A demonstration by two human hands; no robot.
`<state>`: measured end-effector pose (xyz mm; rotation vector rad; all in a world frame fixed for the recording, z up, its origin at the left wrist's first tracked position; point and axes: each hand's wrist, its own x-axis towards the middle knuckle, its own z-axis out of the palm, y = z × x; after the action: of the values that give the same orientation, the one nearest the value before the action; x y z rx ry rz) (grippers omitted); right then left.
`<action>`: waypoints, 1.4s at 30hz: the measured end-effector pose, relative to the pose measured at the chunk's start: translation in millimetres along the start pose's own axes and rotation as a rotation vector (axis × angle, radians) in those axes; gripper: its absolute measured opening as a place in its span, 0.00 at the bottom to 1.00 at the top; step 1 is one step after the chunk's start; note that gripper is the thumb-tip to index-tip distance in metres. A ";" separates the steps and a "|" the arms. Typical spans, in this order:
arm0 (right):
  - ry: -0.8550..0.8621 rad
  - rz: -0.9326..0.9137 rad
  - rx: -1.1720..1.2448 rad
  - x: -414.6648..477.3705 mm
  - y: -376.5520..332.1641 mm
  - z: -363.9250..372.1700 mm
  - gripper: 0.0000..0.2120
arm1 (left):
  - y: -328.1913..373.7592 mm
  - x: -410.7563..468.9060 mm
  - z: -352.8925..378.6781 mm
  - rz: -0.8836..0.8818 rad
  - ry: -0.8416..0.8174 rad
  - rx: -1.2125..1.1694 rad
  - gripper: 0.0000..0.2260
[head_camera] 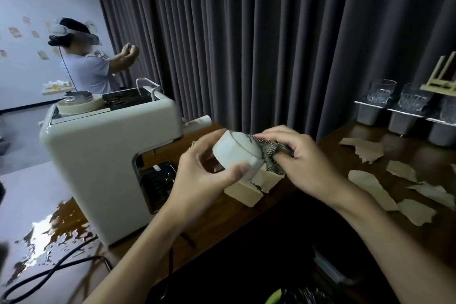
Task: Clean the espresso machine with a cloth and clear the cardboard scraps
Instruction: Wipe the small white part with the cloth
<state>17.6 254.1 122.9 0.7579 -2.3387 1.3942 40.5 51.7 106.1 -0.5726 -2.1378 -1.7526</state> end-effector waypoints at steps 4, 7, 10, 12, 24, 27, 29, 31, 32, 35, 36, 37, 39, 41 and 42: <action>-0.058 0.086 0.093 -16.7 -0.5 5.3 0.27 | -0.9 3.4 9.3 -0.084 0.085 -0.050 0.29; -0.030 0.026 0.032 -20.2 1.9 5.5 0.26 | 1.7 4.6 14.4 -0.081 0.063 -0.031 0.25; 0.065 -0.070 0.011 -15.7 3.3 2.8 0.20 | 3.5 3.1 19.0 -0.109 -0.014 -0.049 0.21; 0.104 -0.108 0.024 -11.5 4.1 -0.9 0.16 | 3.5 1.3 20.9 -0.140 -0.070 -0.086 0.24; 0.234 -0.107 0.094 -9.0 4.0 11.4 0.14 | 9.0 4.3 23.4 -0.311 0.023 -0.426 0.26; 0.247 -0.145 0.116 -5.6 1.4 8.7 0.11 | 9.5 5.8 20.5 -0.315 0.020 -0.480 0.24; 0.213 -0.138 0.152 -3.9 0.0 5.9 0.11 | 10.0 6.6 18.5 -0.321 0.016 -0.534 0.23; 0.181 -0.101 0.204 -3.2 0.1 4.9 0.14 | 11.2 7.8 16.8 -0.330 0.035 -0.593 0.23; 0.179 -0.100 0.200 -3.6 1.5 5.5 0.15 | 11.7 8.5 16.4 -0.330 0.050 -0.617 0.25; 0.198 -0.134 0.129 -8.4 5.5 9.3 0.17 | 11.5 10.7 16.4 -0.308 0.104 -0.643 0.28; 0.207 -0.144 0.119 -10.6 5.1 10.4 0.17 | 11.4 11.2 16.6 -0.298 0.116 -0.628 0.26; 0.220 -0.160 0.101 -12.6 3.7 11.1 0.16 | 11.3 11.8 16.7 -0.289 0.124 -0.604 0.25; 0.249 -0.209 0.031 -16.8 -0.3 12.4 0.15 | 11.7 12.8 15.7 -0.280 0.121 -0.531 0.25; 0.252 -0.275 -0.050 -19.5 -4.1 12.4 0.14 | 11.1 14.0 13.1 -0.254 0.085 -0.413 0.26; 0.240 -0.303 -0.088 -19.7 -4.7 11.9 0.14 | 11.7 14.3 11.4 -0.242 0.059 -0.364 0.26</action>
<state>36.3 247.3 110.5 0.8284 -1.9924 1.1732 34.0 66.3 120.7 -0.3511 -1.9238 -2.2847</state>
